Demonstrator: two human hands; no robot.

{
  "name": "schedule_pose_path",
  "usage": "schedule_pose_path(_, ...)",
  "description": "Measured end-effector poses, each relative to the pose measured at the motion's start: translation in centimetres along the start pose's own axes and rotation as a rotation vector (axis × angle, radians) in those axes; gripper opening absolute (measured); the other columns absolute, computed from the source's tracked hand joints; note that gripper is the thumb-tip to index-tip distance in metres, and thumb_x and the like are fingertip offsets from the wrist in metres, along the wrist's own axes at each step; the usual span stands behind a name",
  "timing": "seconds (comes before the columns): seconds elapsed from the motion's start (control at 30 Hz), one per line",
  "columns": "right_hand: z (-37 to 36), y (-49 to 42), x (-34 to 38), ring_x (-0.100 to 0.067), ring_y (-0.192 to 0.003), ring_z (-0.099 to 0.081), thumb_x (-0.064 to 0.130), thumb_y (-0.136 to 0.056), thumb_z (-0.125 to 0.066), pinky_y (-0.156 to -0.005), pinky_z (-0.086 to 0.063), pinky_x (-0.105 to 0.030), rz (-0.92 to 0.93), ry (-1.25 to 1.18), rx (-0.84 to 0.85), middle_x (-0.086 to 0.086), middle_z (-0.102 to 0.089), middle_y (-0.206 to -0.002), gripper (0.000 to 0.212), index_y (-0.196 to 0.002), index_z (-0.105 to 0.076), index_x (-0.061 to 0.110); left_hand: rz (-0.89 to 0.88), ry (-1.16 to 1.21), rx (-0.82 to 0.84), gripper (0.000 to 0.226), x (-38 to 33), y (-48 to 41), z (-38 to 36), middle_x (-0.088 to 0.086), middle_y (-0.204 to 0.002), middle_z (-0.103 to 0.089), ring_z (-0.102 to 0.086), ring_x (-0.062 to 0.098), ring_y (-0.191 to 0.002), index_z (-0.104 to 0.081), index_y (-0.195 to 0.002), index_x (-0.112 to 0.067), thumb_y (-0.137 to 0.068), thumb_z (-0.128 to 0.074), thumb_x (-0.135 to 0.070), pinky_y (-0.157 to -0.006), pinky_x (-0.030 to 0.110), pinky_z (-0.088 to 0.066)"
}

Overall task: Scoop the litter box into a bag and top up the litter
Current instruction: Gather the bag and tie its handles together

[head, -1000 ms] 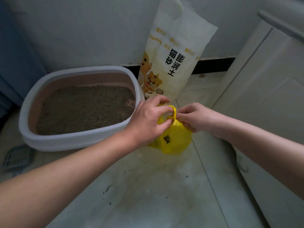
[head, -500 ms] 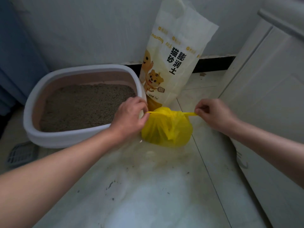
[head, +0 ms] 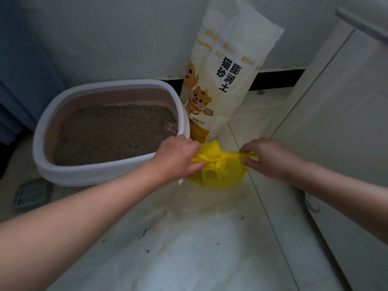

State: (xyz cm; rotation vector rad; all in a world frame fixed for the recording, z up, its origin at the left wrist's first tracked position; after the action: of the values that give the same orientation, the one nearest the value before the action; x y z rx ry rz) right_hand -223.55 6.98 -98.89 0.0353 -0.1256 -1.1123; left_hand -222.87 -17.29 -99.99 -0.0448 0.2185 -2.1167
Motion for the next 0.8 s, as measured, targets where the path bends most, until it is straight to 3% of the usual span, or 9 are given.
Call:
schedule_pose_path(0.1,-0.1,-0.2,1.5,-0.02,-0.075,-0.057,0.038,-0.101,-0.046,-0.056,-0.036,-0.031,0.039,0.049,0.052,0.001,-0.065,-0.085,0.025,-0.091,-0.061,0.021,0.024,-0.135,0.171,0.047,-0.7,0.0,-1.3,0.005,-0.098,-0.068,-0.065,0.029,-0.093,-0.063,-0.102,-0.018,-0.096,-0.046,-0.061,-0.068,0.035,-0.042)
schedule_pose_path(0.2,-0.3,-0.2,1.4,-0.022,-0.068,-0.051,0.033,-0.104,-0.04,-0.05,-0.03,-0.031,-0.003,0.06,0.057,0.0,-0.056,-0.078,0.028,-0.082,-0.049,0.018,0.06,-0.124,0.303,0.048,-0.2,0.6,-2.4,0.009,-0.095,-0.068,-0.066,0.031,-0.091,-0.066,-0.097,-0.015,-0.099,-0.043,-0.057,-0.066,0.035,-0.042)
schedule_pose_path(0.3,-0.2,-0.1,0.9,-0.022,-0.06,-0.049,0.036,-0.104,-0.039,-0.052,-0.038,-0.036,-0.027,0.015,-0.007,0.002,-0.051,-0.068,0.033,-0.076,-0.045,0.019,0.041,0.004,0.278,0.046,0.3,1.3,-2.5,0.006,-0.088,-0.066,-0.064,0.029,-0.085,-0.065,-0.092,-0.017,-0.103,-0.037,-0.051,-0.067,0.037,-0.044)
schedule_pose_path(0.4,-0.1,-0.1,0.5,-0.017,-0.053,-0.049,0.047,-0.102,-0.04,-0.051,-0.042,-0.036,-0.067,-0.067,-0.048,0.003,-0.051,-0.059,0.043,-0.067,-0.048,0.023,0.029,0.323,0.302,0.056,0.0,1.4,-2.2,-0.001,-0.068,-0.055,-0.057,0.019,-0.067,-0.056,-0.075,-0.017,-0.102,-0.033,-0.061,-0.062,0.039,-0.042)
schedule_pose_path(0.47,-0.3,-0.2,0.0,-0.018,-0.053,-0.051,0.051,-0.101,-0.04,-0.052,-0.044,-0.037,-0.121,-0.123,-0.06,0.002,-0.052,-0.057,0.048,-0.065,-0.051,0.021,0.087,0.519,0.231,0.06,0.2,1.2,-1.9,-0.002,-0.058,-0.046,-0.046,0.012,-0.054,-0.051,-0.064,-0.015,-0.1,-0.038,-0.062,-0.055,0.036,-0.036)
schedule_pose_path(0.53,-0.8,-0.1,-0.6,-0.019,-0.053,-0.051,0.051,-0.101,-0.039,-0.053,-0.045,-0.036,-0.111,-0.103,-0.077,0.003,-0.051,-0.056,0.049,-0.063,-0.048,0.021,0.113,0.563,0.115,0.057,0.6,0.9,-1.8,-0.003,-0.052,-0.042,-0.041,0.011,-0.048,-0.047,-0.057,-0.017,-0.101,-0.045,-0.055,-0.052,0.034,-0.032)
schedule_pose_path(0.63,-1.9,0.2,-1.7,-0.019,-0.052,-0.049,0.05,-0.101,-0.035,-0.052,-0.045,-0.035,-0.046,-0.009,-0.039,0.005,-0.046,-0.055,0.047,-0.061,-0.038,0.025,0.012,0.315,0.063,0.055,1.1,0.9,-2.0,-0.006,-0.052,-0.045,-0.045,0.013,-0.048,-0.049,-0.06,-0.022,-0.101,-0.036,-0.056,-0.052,0.033,-0.037)
schedule_pose_path(0.7,-2.5,0.7,-2.8,-0.019,-0.052,-0.049,0.049,-0.102,-0.035,-0.051,-0.04,-0.033,-0.037,0.036,0.004,0.005,-0.044,-0.055,0.046,-0.065,-0.041,0.024,-0.065,0.113,0.062,0.059,1.6,1.3,-2.6,-0.009,-0.054,-0.047,-0.046,0.014,-0.049,-0.055,-0.064,-0.025,-0.1,-0.024,-0.061,-0.052,0.031,-0.04)
schedule_pose_path(0.8,-3.0,1.6,-4.2,-0.023,-0.056,-0.052,0.048,-0.103,-0.037,-0.052,-0.031,-0.031,-0.057,0.094,0.007,0.003,-0.05,-0.058,0.041,-0.069,-0.044,0.024,-0.142,0.018,-0.001,0.06,2.2,2.1,-3.5,-0.009,-0.051,-0.048,-0.044,0.015,-0.043,-0.052,-0.062,-0.025,-0.101,-0.022,-0.058,-0.046,0.03,-0.039)
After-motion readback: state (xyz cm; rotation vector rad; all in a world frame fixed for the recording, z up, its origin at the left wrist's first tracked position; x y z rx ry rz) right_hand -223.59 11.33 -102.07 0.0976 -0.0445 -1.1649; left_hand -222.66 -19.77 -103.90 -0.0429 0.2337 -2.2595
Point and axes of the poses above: each hand's wrist, its own y-axis away from the middle knuckle, its own z-axis out of the back of the hand, x = y × z, the point moved 4 cm from there along -y, towards the middle knuckle
